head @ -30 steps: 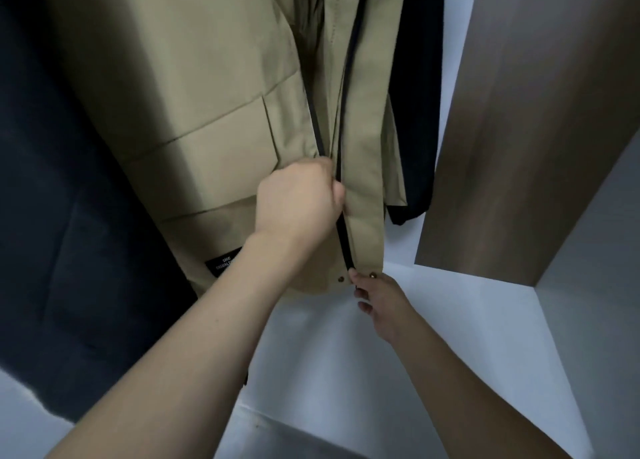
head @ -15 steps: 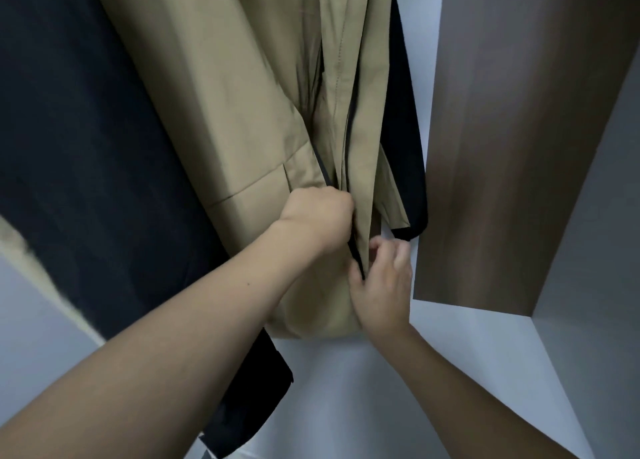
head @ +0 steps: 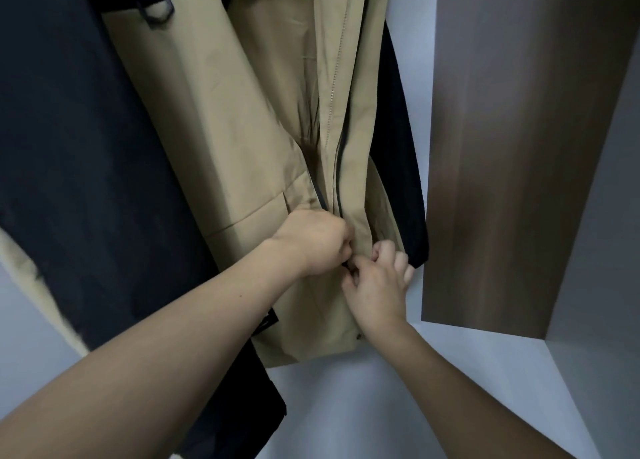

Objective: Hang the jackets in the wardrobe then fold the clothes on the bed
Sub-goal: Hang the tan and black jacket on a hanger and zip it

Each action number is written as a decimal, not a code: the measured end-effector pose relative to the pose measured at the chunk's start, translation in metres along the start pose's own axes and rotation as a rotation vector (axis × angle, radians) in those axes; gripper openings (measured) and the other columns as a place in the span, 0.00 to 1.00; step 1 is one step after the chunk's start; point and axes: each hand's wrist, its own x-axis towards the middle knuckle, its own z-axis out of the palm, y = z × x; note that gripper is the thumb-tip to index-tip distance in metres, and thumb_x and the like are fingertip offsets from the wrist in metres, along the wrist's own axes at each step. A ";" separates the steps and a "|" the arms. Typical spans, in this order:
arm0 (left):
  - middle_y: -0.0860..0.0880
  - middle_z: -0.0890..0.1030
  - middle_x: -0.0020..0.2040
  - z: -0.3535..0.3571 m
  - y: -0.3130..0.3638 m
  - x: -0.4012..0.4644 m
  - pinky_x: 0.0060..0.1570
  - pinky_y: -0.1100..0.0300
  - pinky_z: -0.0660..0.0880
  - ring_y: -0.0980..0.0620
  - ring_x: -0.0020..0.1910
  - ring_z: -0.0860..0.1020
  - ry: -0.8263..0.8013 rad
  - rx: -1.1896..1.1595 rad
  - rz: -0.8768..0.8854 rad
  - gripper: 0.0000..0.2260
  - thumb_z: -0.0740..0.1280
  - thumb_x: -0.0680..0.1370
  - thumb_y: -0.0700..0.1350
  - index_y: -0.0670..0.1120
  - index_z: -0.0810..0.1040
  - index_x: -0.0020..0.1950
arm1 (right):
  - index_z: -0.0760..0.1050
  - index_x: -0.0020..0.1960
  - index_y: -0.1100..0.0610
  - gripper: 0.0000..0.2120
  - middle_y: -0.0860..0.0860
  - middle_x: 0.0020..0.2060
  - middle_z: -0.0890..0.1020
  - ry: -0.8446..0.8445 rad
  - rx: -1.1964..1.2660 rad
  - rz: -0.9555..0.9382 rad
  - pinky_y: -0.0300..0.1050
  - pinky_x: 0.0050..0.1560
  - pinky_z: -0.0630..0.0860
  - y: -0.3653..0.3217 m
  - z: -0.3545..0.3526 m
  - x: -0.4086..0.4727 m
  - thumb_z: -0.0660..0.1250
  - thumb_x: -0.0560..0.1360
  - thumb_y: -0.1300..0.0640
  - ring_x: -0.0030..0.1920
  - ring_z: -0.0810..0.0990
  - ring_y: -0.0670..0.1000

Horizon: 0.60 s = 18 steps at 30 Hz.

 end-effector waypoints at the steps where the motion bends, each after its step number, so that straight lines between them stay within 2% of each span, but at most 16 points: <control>1: 0.47 0.82 0.48 0.001 0.000 0.002 0.60 0.53 0.67 0.44 0.52 0.78 0.004 0.041 -0.010 0.07 0.59 0.78 0.51 0.52 0.73 0.44 | 0.76 0.36 0.55 0.06 0.52 0.47 0.68 -0.046 -0.011 0.007 0.50 0.51 0.61 0.000 0.000 0.002 0.71 0.69 0.55 0.49 0.65 0.56; 4: 0.49 0.82 0.50 -0.002 -0.003 0.007 0.60 0.53 0.61 0.46 0.54 0.75 0.052 0.208 -0.030 0.09 0.59 0.78 0.51 0.51 0.78 0.49 | 0.78 0.39 0.55 0.08 0.52 0.52 0.68 -0.131 -0.060 0.009 0.50 0.56 0.60 0.003 0.000 0.004 0.66 0.73 0.52 0.54 0.64 0.56; 7: 0.49 0.81 0.51 -0.026 -0.017 0.016 0.54 0.52 0.61 0.46 0.53 0.74 0.231 0.279 -0.064 0.08 0.59 0.78 0.50 0.50 0.76 0.50 | 0.80 0.44 0.54 0.10 0.51 0.57 0.67 -0.233 -0.108 0.020 0.49 0.60 0.59 0.005 -0.003 0.005 0.63 0.76 0.49 0.58 0.63 0.55; 9: 0.49 0.81 0.50 -0.044 -0.029 0.019 0.53 0.52 0.60 0.45 0.52 0.73 0.320 0.249 -0.083 0.05 0.58 0.78 0.50 0.51 0.72 0.47 | 0.80 0.46 0.51 0.11 0.50 0.59 0.66 -0.299 -0.155 0.034 0.49 0.61 0.58 0.004 -0.009 0.013 0.62 0.76 0.47 0.59 0.62 0.55; 11: 0.50 0.81 0.49 -0.053 -0.038 0.018 0.52 0.53 0.60 0.46 0.51 0.74 0.299 0.202 -0.077 0.04 0.58 0.78 0.50 0.52 0.68 0.44 | 0.79 0.46 0.49 0.12 0.50 0.59 0.64 -0.272 -0.161 0.027 0.51 0.62 0.57 -0.004 -0.018 0.027 0.63 0.74 0.43 0.59 0.60 0.55; 13: 0.50 0.81 0.47 -0.059 -0.042 0.016 0.47 0.54 0.57 0.47 0.50 0.74 0.258 0.177 -0.047 0.05 0.58 0.79 0.50 0.53 0.67 0.44 | 0.79 0.47 0.47 0.13 0.49 0.58 0.63 -0.157 -0.091 0.008 0.52 0.62 0.56 -0.017 -0.029 0.047 0.65 0.72 0.39 0.59 0.59 0.55; 15: 0.51 0.80 0.47 -0.062 -0.043 0.015 0.45 0.55 0.53 0.48 0.49 0.73 0.246 0.241 -0.008 0.06 0.57 0.79 0.51 0.52 0.67 0.44 | 0.81 0.47 0.46 0.11 0.49 0.58 0.64 -0.073 -0.031 -0.034 0.52 0.62 0.54 -0.030 -0.040 0.067 0.67 0.72 0.41 0.60 0.59 0.54; 18: 0.52 0.80 0.51 -0.076 -0.048 0.019 0.48 0.53 0.56 0.48 0.52 0.73 0.248 0.413 0.048 0.06 0.56 0.80 0.52 0.52 0.70 0.47 | 0.82 0.48 0.48 0.08 0.50 0.58 0.64 -0.086 -0.045 -0.071 0.52 0.64 0.54 -0.042 -0.047 0.081 0.65 0.75 0.48 0.60 0.59 0.55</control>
